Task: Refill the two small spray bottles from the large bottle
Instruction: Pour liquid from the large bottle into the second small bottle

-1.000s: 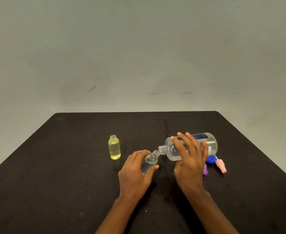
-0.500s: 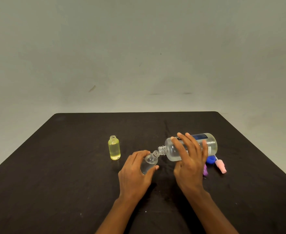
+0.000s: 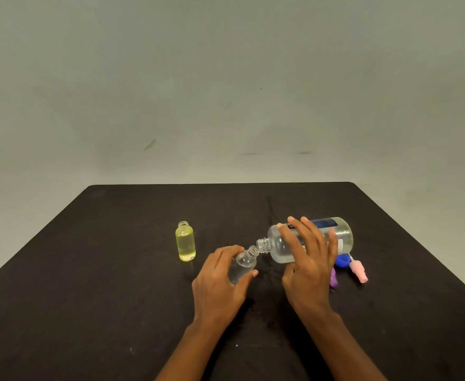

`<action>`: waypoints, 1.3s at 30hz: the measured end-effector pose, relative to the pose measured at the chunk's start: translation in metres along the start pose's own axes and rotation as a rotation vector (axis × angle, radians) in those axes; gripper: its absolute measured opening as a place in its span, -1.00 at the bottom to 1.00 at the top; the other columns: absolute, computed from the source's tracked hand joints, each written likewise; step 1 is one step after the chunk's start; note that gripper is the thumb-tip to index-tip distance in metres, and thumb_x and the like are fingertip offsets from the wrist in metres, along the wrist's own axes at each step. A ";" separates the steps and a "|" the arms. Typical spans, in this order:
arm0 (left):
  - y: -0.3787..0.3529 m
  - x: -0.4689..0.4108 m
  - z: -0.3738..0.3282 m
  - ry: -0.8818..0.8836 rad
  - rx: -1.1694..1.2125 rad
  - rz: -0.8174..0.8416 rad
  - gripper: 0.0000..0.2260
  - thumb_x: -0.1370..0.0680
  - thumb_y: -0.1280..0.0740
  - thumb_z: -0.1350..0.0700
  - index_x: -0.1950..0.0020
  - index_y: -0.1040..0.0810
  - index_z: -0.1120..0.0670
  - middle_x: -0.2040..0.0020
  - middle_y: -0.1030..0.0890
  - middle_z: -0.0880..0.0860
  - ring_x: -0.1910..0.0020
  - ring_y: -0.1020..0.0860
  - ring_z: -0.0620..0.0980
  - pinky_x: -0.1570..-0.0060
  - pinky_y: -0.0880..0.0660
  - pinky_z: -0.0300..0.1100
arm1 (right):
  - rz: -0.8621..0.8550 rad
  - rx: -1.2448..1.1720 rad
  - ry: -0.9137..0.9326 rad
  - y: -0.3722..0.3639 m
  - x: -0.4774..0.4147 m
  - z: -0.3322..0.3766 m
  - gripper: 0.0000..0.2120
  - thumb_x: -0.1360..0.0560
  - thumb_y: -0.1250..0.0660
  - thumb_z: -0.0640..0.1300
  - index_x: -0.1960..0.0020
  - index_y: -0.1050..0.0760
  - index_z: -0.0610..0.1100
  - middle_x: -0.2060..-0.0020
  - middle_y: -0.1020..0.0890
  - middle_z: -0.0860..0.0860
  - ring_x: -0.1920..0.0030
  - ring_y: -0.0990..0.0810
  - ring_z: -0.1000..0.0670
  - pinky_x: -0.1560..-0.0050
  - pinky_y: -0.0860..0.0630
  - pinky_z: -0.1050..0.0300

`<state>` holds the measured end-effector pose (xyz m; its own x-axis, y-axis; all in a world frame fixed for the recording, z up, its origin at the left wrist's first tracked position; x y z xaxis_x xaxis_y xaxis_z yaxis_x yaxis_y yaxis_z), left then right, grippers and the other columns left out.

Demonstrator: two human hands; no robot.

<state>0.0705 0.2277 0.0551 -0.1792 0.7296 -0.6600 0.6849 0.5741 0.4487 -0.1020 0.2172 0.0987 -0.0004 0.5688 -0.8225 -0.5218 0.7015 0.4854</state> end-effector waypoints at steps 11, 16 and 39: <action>0.001 -0.001 -0.002 -0.006 -0.003 -0.007 -0.52 -0.26 -0.59 0.00 -0.08 -0.46 -0.17 0.03 -0.50 -0.33 0.08 -0.51 -0.28 0.20 -0.44 -0.45 | 0.014 -0.020 -0.011 0.000 0.000 0.000 -0.24 -0.06 -0.39 -0.64 -0.19 -0.54 -0.18 -0.20 -0.57 -0.18 -0.33 -0.36 -0.11 -0.45 0.02 -0.10; 0.002 -0.001 -0.004 -0.010 0.001 -0.008 -0.53 -0.26 -0.59 0.00 -0.07 -0.47 -0.16 0.04 -0.49 -0.33 0.08 -0.51 -0.27 0.20 -0.43 -0.46 | 0.022 -0.012 -0.015 -0.001 0.000 0.000 -0.26 -0.07 -0.40 -0.64 -0.18 -0.56 -0.19 -0.20 -0.57 -0.17 -0.33 -0.35 -0.10 -0.43 -0.02 -0.14; 0.002 -0.001 -0.002 0.000 -0.011 -0.009 -0.54 -0.24 -0.60 0.01 -0.06 -0.51 -0.12 0.04 -0.50 -0.32 0.10 -0.52 -0.28 0.21 -0.40 -0.49 | 0.029 -0.009 -0.021 -0.002 0.000 0.000 -0.28 -0.06 -0.39 -0.63 -0.17 -0.57 -0.19 -0.19 -0.58 -0.16 -0.33 -0.36 -0.10 -0.45 0.02 -0.10</action>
<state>0.0706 0.2291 0.0574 -0.1847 0.7244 -0.6642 0.6758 0.5843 0.4494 -0.1011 0.2159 0.0981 0.0024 0.5982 -0.8013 -0.5295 0.6806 0.5065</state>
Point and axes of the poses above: each hand's wrist, its own x-axis away from the middle knuckle, its own y-axis out of the back of the hand, z = x × y, the point moved 10 cm from there along -x, towards the middle knuckle
